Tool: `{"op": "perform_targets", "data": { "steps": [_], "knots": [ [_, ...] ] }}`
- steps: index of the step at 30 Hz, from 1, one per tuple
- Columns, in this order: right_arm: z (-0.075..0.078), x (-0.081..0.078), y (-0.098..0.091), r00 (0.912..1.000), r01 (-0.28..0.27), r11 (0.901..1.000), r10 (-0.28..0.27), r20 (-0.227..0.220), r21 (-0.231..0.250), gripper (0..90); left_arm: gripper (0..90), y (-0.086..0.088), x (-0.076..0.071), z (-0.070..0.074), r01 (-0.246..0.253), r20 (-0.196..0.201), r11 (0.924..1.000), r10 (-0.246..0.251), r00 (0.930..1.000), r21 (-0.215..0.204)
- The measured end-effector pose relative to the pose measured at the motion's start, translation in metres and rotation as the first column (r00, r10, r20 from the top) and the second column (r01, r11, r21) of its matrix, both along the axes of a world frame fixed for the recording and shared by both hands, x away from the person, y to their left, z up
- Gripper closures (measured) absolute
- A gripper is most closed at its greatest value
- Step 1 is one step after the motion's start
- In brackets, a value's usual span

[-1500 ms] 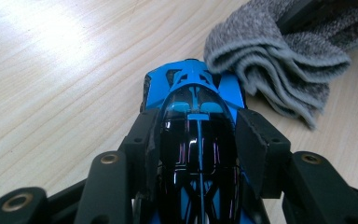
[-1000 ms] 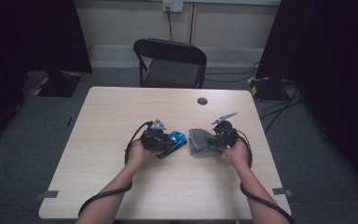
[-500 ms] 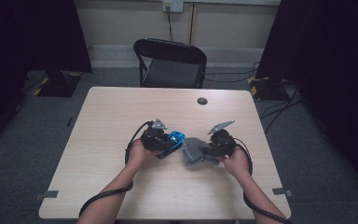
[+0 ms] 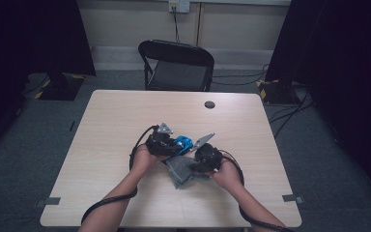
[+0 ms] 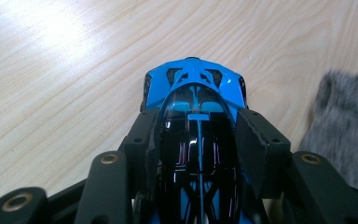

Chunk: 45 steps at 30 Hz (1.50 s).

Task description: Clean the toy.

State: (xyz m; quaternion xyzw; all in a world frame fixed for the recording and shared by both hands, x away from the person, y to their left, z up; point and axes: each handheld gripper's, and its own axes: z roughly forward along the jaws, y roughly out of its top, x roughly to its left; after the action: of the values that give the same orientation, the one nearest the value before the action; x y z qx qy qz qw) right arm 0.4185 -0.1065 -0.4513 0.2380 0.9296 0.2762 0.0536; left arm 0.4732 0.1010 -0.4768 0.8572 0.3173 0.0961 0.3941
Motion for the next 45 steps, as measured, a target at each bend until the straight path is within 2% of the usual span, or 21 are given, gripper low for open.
{"op": "perform_targets", "data": {
  "steps": [3, 8, 13, 19, 29, 39, 45],
  "knots": [
    [-0.002, -0.001, 0.013, 0.9992, -0.040, 0.9991, 0.040, -0.001, -0.012, 74.4, 51.6, 0.000, 0.000, 0.000, 0.000, -0.001, 1.0000, 0.000, 1.0000, -0.003],
    [-0.005, 0.002, 0.027, 0.9979, -0.065, 0.9974, 0.064, -0.007, -0.032, 74.1, 51.6, 0.000, -0.001, -0.001, -0.002, -0.003, 1.0000, 0.002, 1.0000, -0.008],
    [-0.011, 0.008, 0.032, 0.9988, -0.049, 0.9970, 0.049, -0.010, -0.060, 74.0, 51.7, 0.001, -0.001, 0.000, -0.003, 0.000, 1.0000, 0.003, 1.0000, -0.003],
    [-0.014, 0.014, 0.028, 0.9995, -0.028, 0.9986, 0.027, -0.018, -0.046, 74.1, 51.7, 0.001, -0.001, 0.000, -0.002, 0.002, 1.0000, 0.002, 1.0000, -0.001],
    [-0.015, 0.026, 0.016, 0.9996, 0.025, 0.9985, -0.026, -0.011, -0.048, 74.0, 51.7, 0.002, -0.001, 0.000, 0.003, 0.002, 1.0000, -0.003, 1.0000, 0.005],
    [-0.015, 0.037, 0.002, 0.9963, 0.084, 0.9952, -0.085, -0.011, -0.050, 74.1, 51.7, 0.001, -0.002, -0.001, -0.002, 0.005, 1.0000, 0.002, 1.0000, -0.002],
    [-0.015, 0.040, -0.001, 0.9952, 0.098, 0.9937, -0.098, -0.004, -0.054, 74.0, 51.7, 0.001, -0.002, -0.001, -0.004, 0.006, 1.0000, 0.004, 1.0000, -0.002]
  ]
}}
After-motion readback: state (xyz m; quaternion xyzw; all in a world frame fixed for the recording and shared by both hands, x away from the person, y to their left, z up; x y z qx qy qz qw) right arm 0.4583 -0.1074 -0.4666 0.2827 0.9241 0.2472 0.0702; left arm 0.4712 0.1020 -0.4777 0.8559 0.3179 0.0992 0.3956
